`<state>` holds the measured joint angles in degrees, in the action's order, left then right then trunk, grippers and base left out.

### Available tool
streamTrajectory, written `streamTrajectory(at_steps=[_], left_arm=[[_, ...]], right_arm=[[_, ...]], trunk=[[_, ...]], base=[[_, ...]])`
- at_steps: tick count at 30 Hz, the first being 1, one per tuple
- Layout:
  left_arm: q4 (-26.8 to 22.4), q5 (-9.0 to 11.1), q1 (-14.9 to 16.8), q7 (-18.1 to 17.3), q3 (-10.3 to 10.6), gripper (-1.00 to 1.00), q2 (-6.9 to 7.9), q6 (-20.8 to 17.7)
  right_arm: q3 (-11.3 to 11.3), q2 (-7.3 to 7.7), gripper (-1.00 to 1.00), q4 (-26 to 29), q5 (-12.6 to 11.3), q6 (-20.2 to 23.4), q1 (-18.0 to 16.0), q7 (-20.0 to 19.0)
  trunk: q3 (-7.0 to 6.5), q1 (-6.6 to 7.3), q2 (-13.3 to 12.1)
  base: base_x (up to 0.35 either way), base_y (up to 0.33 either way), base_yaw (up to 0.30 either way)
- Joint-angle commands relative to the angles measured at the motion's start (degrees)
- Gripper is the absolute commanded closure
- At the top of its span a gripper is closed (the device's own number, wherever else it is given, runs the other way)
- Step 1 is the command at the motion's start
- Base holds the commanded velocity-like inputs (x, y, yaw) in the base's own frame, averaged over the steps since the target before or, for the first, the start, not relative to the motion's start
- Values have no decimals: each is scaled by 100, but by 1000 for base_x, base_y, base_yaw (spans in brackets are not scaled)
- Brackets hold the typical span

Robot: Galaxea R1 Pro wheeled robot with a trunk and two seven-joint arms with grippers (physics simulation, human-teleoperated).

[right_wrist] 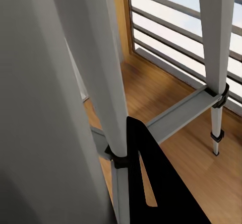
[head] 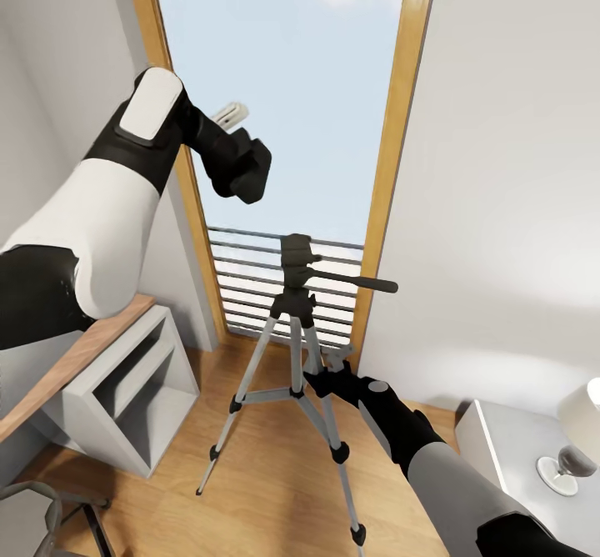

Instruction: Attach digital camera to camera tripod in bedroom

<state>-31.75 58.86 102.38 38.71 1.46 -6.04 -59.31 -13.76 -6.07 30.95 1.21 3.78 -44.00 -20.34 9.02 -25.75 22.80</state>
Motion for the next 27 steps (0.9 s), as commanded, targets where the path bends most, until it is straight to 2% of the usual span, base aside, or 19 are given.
streamTrajectory(at_steps=[1, 4, 11, 14, 16, 17, 18, 19, 20, 21, 24, 25, 26, 27], left_arm=[[39, 54, 4, 61, 24, 100, -9, -3], [171, 51, 2, 72, 85, 100, -90, -12], [189, 32, -6, 54, 168, 100, -115, -51], [65, 25, -7, -99, 345, 100, -106, -64], [-158, 19, -8, -493, 656, 100, -91, -68], [-370, 15, -8, -927, 970, 100, -65, -68], [-485, 12, -8, -1185, 1152, 100, -44, -67], [-708, 4, -8, -1747, 1551, 100, 13, -61], [-1220, -34, -8, -3276, 2864, 100, 320, -36], [-1333, -46, -8, -3637, 3225, 100, 455, -25], [-1475, -59, -8, -4018, 3653, 100, 658, -9], [-1556, -67, -8, -4170, 3844, 100, 797, -4], [-1590, -72, -8, -4225, 3914, 100, 872, 0], [-1654, -92, -8, -4304, 4019, 100, 1029, 6]], right_arm=[[5, 1, 100, 13, 11, 35, -3, -12], [5, 1, 100, 15, 11, 35, -3, -13], [6, 1, 100, 20, 11, 35, -3, -14], [11, 1, 100, 23, 11, 35, -3, -14], [10, 1, 100, 24, 11, 35, -3, -14], [12, 1, 100, 24, 11, 35, -3, -14], [10, 1, 100, 24, 11, 35, -3, -14], [10, 1, 100, 26, 11, 35, -3, -14], [11, 1, 100, 32, 11, 35, -3, -14], [12, 1, 100, 32, 11, 35, -3, -14], [13, 1, 100, 33, 11, 35, -3, -14], [13, 1, 100, 33, 11, 35, -3, -14], [13, 1, 100, 33, 11, 35, -3, -14], [13, 1, 100, 33, 11, 35, -3, -14]], trunk=[[12, -3, 12], [12, -3, 12], [12, -3, 12], [12, -3, 12], [12, -3, 12], [12, -3, 12], [12, -3, 12], [12, -3, 12], [12, -3, 12], [12, -3, 12], [12, -3, 12], [12, -3, 12], [12, -3, 12], [12, -3, 12]], base=[[0, 0, 0], [0, 0, 0], [0, 0, 0], [0, 0, 0], [0, 0, 0], [0, 0, 0], [0, 0, 0], [0, 0, 0], [0, 0, 0], [0, 0, 0], [0, 0, 0], [0, 0, 0], [0, 0, 0], [0, 0, 0]])
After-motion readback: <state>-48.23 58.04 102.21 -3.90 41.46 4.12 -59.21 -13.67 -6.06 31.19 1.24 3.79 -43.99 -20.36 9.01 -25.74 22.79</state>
